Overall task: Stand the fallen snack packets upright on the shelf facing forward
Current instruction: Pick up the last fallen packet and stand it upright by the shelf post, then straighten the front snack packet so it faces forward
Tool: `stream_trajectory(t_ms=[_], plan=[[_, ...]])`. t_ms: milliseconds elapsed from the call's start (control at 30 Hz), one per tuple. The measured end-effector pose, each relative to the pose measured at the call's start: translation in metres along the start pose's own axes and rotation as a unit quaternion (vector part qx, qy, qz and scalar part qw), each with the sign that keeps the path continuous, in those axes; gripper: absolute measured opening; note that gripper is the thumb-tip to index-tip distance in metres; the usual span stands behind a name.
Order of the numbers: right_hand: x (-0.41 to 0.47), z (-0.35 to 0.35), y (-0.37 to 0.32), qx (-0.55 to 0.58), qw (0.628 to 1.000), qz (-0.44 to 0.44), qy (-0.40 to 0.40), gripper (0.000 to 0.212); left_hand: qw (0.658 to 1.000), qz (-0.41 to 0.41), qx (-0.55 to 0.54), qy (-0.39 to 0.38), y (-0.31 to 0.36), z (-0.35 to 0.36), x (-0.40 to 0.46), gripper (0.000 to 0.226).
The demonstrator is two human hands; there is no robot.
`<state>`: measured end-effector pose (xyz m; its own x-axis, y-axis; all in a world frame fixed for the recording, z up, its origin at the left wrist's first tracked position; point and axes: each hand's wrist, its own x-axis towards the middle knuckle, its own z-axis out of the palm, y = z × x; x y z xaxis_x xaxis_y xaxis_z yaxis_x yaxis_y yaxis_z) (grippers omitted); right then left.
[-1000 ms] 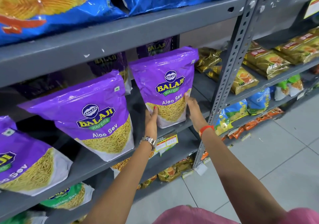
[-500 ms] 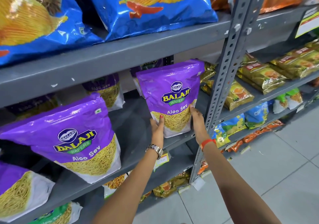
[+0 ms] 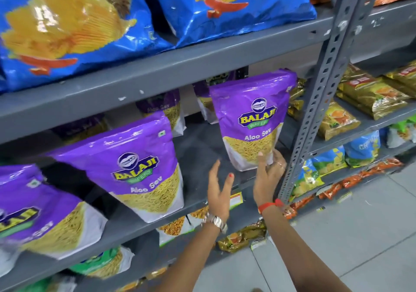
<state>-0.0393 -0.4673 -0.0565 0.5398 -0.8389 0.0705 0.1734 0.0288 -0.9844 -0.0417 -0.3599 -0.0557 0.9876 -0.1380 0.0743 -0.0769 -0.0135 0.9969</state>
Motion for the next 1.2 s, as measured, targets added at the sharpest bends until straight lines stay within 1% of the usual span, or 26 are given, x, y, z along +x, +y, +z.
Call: stream_trajectory(t_ms=[67, 133, 233, 333, 367, 433, 467, 533, 600, 667, 733, 867, 933, 1133, 1200], plan=[[-0.033, 0.014, 0.004, -0.021, 1.0, -0.014, 0.0, 0.042, 1.0, 0.018, 0.021, 0.003, -0.01, -0.026, -0.031, 0.041], [-0.061, 0.029, 0.007, -0.031, 0.999, -0.028, -0.03, 0.036, 0.998, 0.037, 0.031, 0.041, -0.017, -0.054, -0.056, 0.035], [-0.095, 0.054, 0.007, 0.012, 0.989, 0.012, -0.145, 0.03, 0.987, 0.039, 0.028, 0.154, -0.018, -0.097, -0.073, 0.031], [-0.116, 0.076, 0.005, 0.021, 0.966, 0.059, -0.249, 0.036, 0.969, 0.045, 0.009, 0.242, -0.008, -0.134, -0.064, 0.038], [-0.121, 0.084, 0.003, 0.021, 0.957, 0.068, -0.28, 0.041, 0.965, 0.048, 0.005, 0.257, -0.005, -0.145, -0.057, 0.039], [-0.13, 0.096, -0.002, 0.04, 0.943, 0.083, -0.321, 0.05, 0.962, 0.047, 0.004, 0.268, 0.0, -0.164, -0.042, 0.053], [-0.133, 0.101, -0.004, 0.054, 0.936, 0.086, -0.337, 0.049, 0.962, 0.039, 0.003, 0.269, 0.002, -0.171, -0.036, 0.061], [-0.137, 0.111, -0.009, 0.073, 0.928, 0.091, -0.354, 0.034, 0.966, 0.023, -0.006, 0.257, 0.005, -0.182, -0.026, 0.07], [-0.137, 0.117, -0.011, 0.08, 0.928, 0.106, -0.348, 0.019, 0.974, 0.014, -0.021, 0.224, 0.007, -0.188, -0.018, 0.07], [-0.137, 0.118, -0.01, 0.076, 0.931, 0.112, -0.34, 0.014, 0.981, 0.021, -0.044, 0.186, 0.009, -0.189, -0.01, 0.066], [-0.136, 0.118, -0.009, 0.069, 0.932, 0.114, -0.337, 0.016, 0.984, 0.027, -0.06, 0.164, 0.01, -0.187, -0.005, 0.063], [-0.13, 0.116, -0.005, 0.055, 0.933, 0.115, -0.336, 0.032, 0.981, 0.032, -0.084, 0.173, 0.007, -0.18, 0.003, 0.061], [-0.124, 0.115, -0.003, 0.052, 0.935, 0.114, -0.332, 0.035, 0.981, 0.035, -0.085, 0.17, 0.004, -0.175, 0.006, 0.06], [-0.095, 0.103, 0.001, 0.049, 0.946, 0.105, -0.302, 0.03, 0.988, 0.022, -0.069, 0.138, 0.001, -0.148, 0.022, 0.06], [-0.085, 0.099, 0.003, 0.057, 0.949, 0.107, -0.29, 0.026, 0.99, 0.017, -0.064, 0.127, 0.001, -0.138, 0.026, 0.06]])
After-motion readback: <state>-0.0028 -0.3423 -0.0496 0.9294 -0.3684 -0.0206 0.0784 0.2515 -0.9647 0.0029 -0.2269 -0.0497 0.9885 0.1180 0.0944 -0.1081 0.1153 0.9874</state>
